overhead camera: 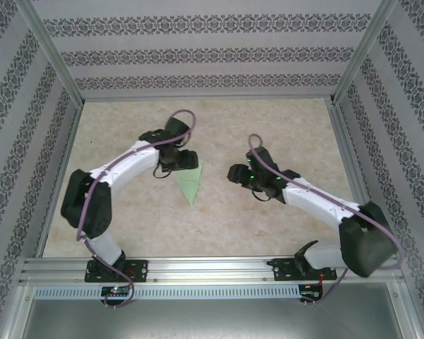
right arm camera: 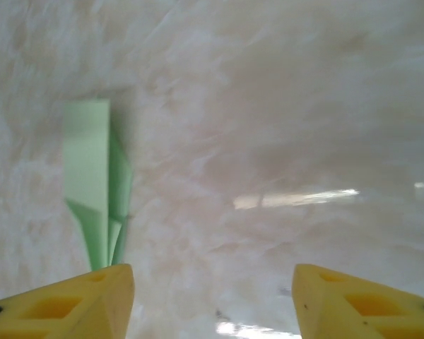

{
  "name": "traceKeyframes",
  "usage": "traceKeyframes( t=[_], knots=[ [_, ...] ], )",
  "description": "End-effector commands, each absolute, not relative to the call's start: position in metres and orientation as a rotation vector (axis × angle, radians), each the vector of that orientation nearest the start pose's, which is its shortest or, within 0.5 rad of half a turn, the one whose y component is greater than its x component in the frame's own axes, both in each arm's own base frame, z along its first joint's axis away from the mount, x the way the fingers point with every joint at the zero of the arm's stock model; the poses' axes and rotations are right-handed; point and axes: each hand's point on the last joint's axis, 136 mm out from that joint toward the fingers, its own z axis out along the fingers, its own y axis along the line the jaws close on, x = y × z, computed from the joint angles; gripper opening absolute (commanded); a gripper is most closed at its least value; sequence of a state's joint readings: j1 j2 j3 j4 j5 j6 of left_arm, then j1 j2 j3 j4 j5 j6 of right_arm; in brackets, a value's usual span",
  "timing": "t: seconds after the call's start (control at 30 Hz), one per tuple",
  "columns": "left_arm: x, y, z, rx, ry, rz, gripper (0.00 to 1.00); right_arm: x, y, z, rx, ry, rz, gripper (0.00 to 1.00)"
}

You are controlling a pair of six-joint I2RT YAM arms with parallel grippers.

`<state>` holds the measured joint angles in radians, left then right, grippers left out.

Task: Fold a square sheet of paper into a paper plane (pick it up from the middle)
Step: Turn over the paper at the center of the table, then move the paper to the center of the table.

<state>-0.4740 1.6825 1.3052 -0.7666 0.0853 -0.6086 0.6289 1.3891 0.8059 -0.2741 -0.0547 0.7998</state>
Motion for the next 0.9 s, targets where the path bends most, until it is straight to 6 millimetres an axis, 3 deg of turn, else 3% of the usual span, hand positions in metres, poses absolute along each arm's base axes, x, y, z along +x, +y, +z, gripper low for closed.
traceKeyframes(
  t=[0.0, 0.07, 0.2, 0.4, 0.57, 0.87],
  knots=[
    [0.356, -0.17, 0.123, -0.318, 2.719, -0.522, 0.78, 0.298, 0.283, 0.117, 0.1, 2.517, 0.772, 0.51],
    [0.353, -0.144, 0.12, -0.407, 2.699, -0.505, 0.8, 0.292, 0.318, 0.112, 0.025, 2.544, 0.795, 0.43],
    [0.343, -0.109, 0.118, -0.528, 2.657, -0.485, 0.87, 0.285, 0.369, 0.101, -0.083, 2.597, 0.829, 0.37],
    [0.332, -0.09, 0.118, -0.57, 2.633, -0.468, 0.94, 0.282, 0.401, 0.074, -0.166, 2.688, 0.839, 0.34],
    [0.33, -0.088, 0.114, -0.571, 2.641, -0.472, 0.95, 0.274, 0.414, 0.051, -0.291, 2.784, 0.832, 0.33],
    [0.335, -0.094, 0.111, -0.556, 2.655, -0.511, 0.95, 0.266, 0.389, 0.014, -0.451, 2.898, 0.678, 0.33]
  ],
)
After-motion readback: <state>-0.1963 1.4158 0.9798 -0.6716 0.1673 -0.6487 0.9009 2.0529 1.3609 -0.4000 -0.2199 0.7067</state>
